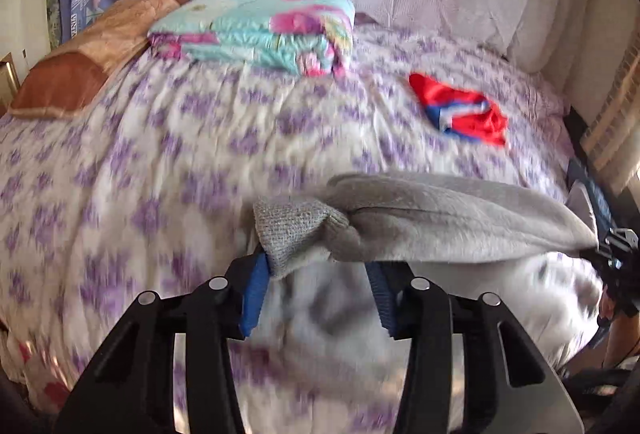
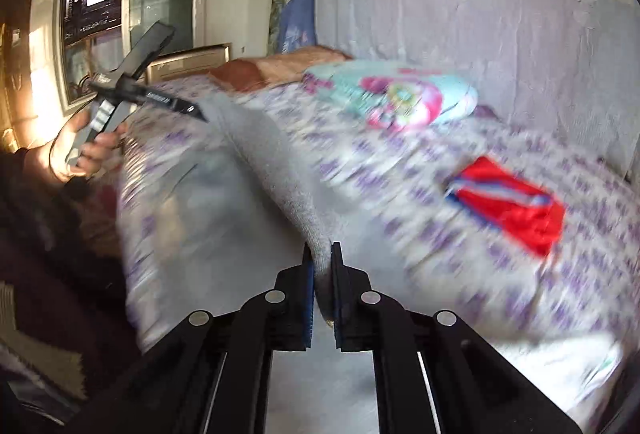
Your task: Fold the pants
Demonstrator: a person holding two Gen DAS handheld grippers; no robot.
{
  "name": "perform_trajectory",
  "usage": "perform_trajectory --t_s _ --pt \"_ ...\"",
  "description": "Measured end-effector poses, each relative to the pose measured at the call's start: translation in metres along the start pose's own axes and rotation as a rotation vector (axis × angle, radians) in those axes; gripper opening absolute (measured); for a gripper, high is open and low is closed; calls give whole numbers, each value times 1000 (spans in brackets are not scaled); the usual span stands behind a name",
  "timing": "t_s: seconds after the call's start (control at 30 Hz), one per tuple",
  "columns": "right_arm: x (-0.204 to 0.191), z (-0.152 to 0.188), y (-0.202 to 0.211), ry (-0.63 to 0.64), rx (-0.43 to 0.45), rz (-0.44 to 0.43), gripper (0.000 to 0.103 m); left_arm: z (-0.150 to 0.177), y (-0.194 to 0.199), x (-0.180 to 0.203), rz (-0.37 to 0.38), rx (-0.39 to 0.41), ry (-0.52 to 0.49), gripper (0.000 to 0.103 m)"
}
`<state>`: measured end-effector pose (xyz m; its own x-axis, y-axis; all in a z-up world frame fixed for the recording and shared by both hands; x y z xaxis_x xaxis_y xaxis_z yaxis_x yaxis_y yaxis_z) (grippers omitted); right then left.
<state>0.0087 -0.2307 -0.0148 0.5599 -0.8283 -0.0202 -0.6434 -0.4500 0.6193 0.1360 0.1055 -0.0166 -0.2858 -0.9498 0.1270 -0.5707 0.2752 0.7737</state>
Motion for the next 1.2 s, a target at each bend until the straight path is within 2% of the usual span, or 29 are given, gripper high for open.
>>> perform_trajectory --t_s 0.07,0.13,0.23,0.33,0.5,0.57,0.77,0.87,0.93,1.03,1.1,1.2 --pt "-20 35 -15 -48 -68 -7 8 33 -11 -6 -38 -51 6 51" --pt "-31 63 -34 -76 -108 18 8 59 -24 -21 -42 -98 63 51" --pt "-31 73 -39 -160 -68 16 8 76 -21 -36 18 -87 156 52" --pt "-27 70 -34 -212 -22 8 8 71 -5 -31 7 -25 151 58" --pt "-27 71 -39 -205 -12 28 8 55 12 -32 58 34 195 66" --pt "-27 74 -38 -225 -9 25 8 51 11 -37 81 30 230 70" --pt "-25 80 -36 -257 -3 7 9 54 16 -50 153 26 301 71" --pt "-24 81 -36 -261 -2 3 9 58 21 -54 202 32 329 76" --pt "-25 82 -36 -263 1 0 9 60 20 -54 177 28 333 79" --pt "-24 83 -37 -271 5 -5 9 57 14 -42 206 15 323 79" --pt "-24 83 -37 -275 7 -6 9 50 15 -31 193 33 296 79" --pt "-24 84 -36 -278 9 -7 9 43 9 -22 198 19 286 79"
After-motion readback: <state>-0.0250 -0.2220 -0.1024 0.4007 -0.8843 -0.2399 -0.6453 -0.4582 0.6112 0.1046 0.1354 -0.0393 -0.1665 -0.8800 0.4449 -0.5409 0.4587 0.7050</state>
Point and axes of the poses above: each gripper's, at about its wrist camera, not at the fingertips, and y roughly against the way its jaws point, x to its right, z to its underside, the point moved 2 cm from there along -y, roughly the way its jaws point, and after that the axes turned 4 degrees about -y, right-handed, at the moved point
